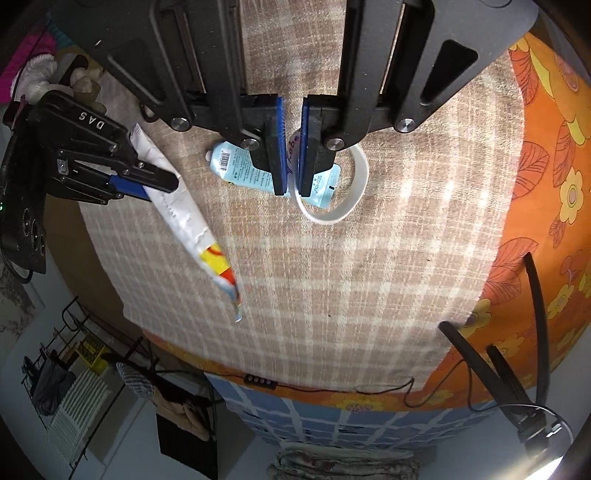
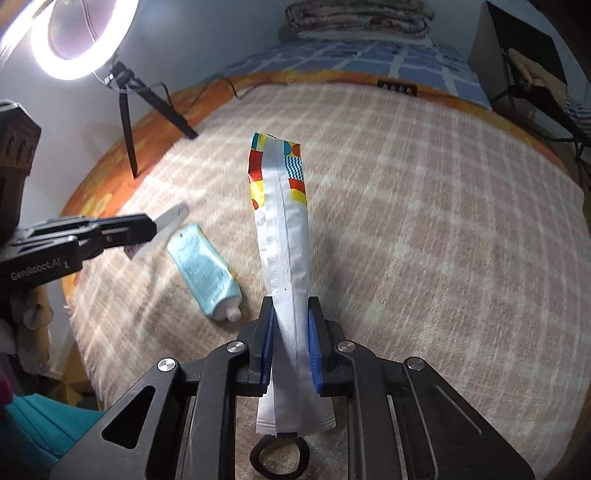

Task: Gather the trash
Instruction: 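Lift the wristband and wrapper strip and carry them over the basket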

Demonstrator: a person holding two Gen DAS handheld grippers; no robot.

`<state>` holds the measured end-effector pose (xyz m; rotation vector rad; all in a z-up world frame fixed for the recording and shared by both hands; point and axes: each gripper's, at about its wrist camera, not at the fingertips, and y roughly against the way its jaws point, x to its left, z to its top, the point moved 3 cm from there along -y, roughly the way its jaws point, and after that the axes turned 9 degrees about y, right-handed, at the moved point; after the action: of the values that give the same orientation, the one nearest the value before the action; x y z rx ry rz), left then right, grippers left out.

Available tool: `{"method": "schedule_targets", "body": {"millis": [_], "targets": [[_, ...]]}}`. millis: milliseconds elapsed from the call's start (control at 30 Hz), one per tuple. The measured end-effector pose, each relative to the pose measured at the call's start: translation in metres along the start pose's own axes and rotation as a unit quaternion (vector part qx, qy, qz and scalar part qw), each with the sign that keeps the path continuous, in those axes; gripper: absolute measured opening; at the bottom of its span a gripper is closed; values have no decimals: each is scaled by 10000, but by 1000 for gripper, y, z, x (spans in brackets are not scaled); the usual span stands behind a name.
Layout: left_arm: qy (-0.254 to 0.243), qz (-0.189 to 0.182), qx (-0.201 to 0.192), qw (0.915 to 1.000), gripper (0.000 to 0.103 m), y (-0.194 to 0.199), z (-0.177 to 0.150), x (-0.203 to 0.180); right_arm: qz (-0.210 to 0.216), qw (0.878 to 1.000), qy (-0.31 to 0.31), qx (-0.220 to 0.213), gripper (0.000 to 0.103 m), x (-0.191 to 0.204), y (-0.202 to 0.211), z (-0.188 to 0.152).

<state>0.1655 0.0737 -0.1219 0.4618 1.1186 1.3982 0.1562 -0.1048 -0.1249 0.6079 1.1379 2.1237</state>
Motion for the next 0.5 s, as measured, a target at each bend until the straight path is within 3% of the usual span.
{"method": "schedule_targets", "body": {"millis": [233,500], "targets": [[-31,-190,-171,9997,4,29,-6,-6,89,9994,116,-326,14,11,31,9],[-54,-439,-337,9985,4,71,-30,-14,185,9977,435,-480,14,38,66,-5]]}}
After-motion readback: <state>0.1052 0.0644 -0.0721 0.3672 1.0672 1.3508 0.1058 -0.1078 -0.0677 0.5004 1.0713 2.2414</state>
